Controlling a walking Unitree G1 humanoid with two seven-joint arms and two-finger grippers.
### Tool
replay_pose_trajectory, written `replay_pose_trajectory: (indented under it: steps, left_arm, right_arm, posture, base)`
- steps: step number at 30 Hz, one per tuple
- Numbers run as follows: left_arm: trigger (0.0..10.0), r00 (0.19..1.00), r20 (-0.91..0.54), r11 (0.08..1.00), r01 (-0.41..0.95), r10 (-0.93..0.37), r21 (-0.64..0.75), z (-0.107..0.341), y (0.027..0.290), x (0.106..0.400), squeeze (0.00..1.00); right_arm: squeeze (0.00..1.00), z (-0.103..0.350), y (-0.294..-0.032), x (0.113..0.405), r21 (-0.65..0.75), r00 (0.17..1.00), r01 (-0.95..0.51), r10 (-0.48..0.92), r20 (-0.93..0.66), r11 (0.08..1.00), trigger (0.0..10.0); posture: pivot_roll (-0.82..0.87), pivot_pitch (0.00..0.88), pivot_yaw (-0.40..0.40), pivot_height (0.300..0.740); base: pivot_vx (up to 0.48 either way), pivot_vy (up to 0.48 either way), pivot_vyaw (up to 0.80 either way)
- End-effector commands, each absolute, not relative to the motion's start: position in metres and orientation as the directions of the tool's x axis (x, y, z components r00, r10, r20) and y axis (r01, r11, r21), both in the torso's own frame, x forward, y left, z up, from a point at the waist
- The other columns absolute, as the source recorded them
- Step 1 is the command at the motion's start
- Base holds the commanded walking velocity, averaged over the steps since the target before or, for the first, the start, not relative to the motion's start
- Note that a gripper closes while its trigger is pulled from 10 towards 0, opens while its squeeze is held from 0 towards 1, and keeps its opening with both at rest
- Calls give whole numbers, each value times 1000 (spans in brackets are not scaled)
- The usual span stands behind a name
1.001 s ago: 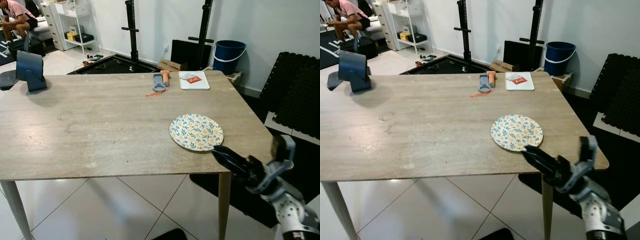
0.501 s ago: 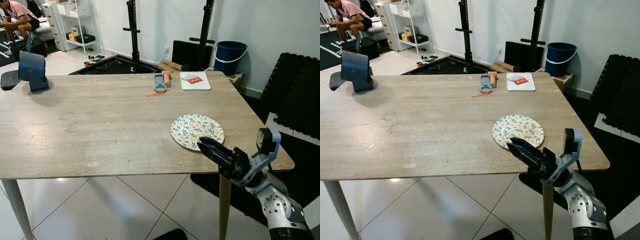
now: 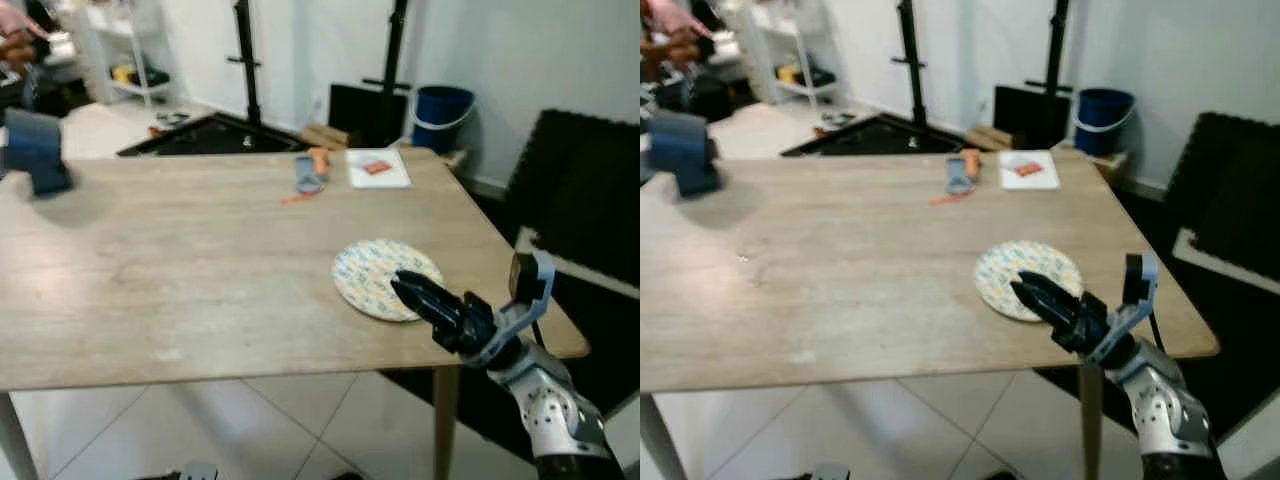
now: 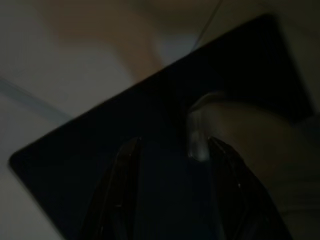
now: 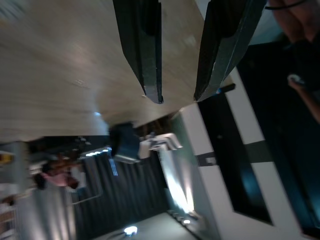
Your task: Restocking fridge
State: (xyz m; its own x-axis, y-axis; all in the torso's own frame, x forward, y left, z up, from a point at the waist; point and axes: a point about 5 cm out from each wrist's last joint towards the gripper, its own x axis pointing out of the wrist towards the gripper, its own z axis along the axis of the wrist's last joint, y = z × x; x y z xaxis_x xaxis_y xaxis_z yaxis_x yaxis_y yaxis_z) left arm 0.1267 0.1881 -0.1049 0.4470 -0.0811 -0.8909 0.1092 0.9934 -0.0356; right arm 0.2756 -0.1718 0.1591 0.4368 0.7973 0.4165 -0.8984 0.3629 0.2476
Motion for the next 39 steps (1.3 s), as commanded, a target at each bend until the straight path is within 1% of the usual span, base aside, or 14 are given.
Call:
replay_pose_trajectory:
  steps: [1,17,22,26,32,39]
  left_arm:
    - [10000,418,-905,992,122,-84,-36,-108,188,119,0]
    - [10000,420,-903,991,124,-89,-40,-108,187,118,0]
    - [10000,419,-905,994,102,-70,-29,-108,188,117,0]
    - [10000,419,-905,993,115,-72,-26,-108,188,117,0]
    - [10000,422,-903,993,118,-79,-32,-108,187,118,0]
    - [10000,430,-900,995,96,-70,-31,-108,186,119,0]
  right_arm:
    - [0,160,-178,275,237,453,-891,794,406,387,10000]
    - [0,164,-176,275,226,450,-893,795,407,389,10000]
    - [0,165,-176,275,226,449,-893,796,406,389,10000]
    - [0,164,-176,275,228,451,-892,796,403,390,10000]
    - [0,165,-176,275,228,450,-893,797,403,388,10000]
    - [0,165,-175,275,224,448,-894,802,395,388,10000]
  posture:
    - [-29,26,15,740]
    - [-31,28,11,740]
    - [-31,28,11,740]
    - [-31,28,11,740]
    - [-33,29,9,740]
    - [-33,28,7,740]
  base:
    - [349,0,0]
    - [350,0,0]
    - [308,0,0]
    - [0,0,0]
    - [269,0,0]
    - [0,0,0]
